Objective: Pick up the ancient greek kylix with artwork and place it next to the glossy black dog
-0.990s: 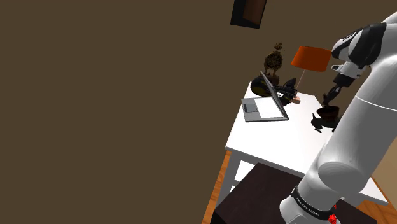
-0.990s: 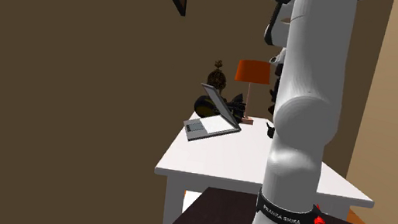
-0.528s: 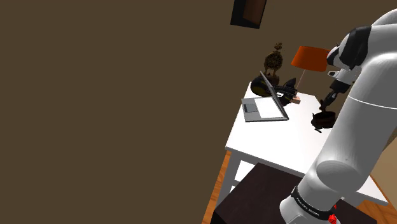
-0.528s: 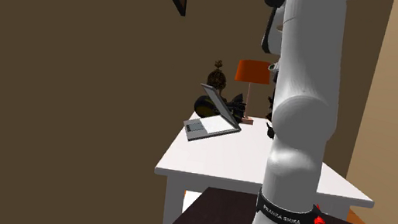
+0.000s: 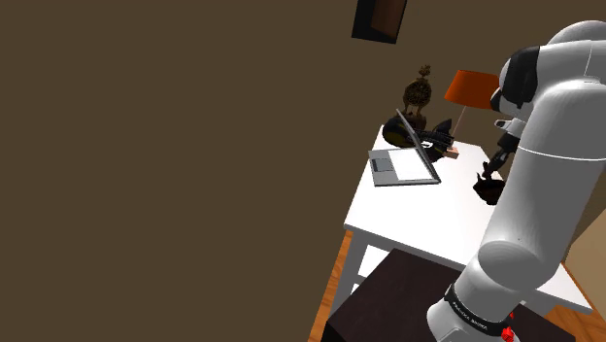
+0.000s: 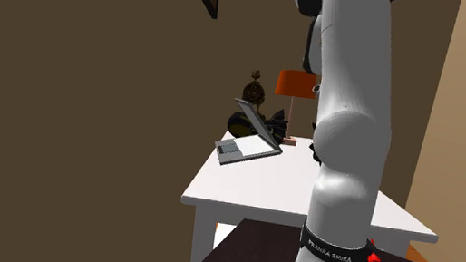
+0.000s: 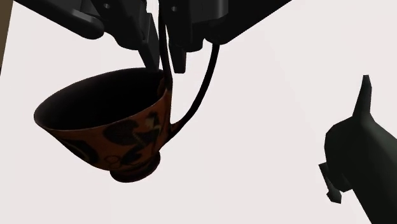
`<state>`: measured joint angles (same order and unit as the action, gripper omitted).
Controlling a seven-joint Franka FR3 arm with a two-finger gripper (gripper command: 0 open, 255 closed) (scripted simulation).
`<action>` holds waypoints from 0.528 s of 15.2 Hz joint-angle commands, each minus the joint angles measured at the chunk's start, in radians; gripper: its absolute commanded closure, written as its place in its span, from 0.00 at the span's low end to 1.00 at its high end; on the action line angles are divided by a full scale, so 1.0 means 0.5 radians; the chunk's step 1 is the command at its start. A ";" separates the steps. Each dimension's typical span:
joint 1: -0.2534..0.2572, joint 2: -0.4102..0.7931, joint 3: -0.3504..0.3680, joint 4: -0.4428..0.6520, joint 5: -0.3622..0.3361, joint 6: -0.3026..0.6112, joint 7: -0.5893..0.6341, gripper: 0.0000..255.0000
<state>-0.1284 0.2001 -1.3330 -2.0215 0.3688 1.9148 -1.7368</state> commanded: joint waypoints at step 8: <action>-0.203 0.203 0.194 -0.104 0.225 0.156 -0.177 1.00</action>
<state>-0.2219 0.2920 -1.2462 -2.0675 0.4697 1.9834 -1.8177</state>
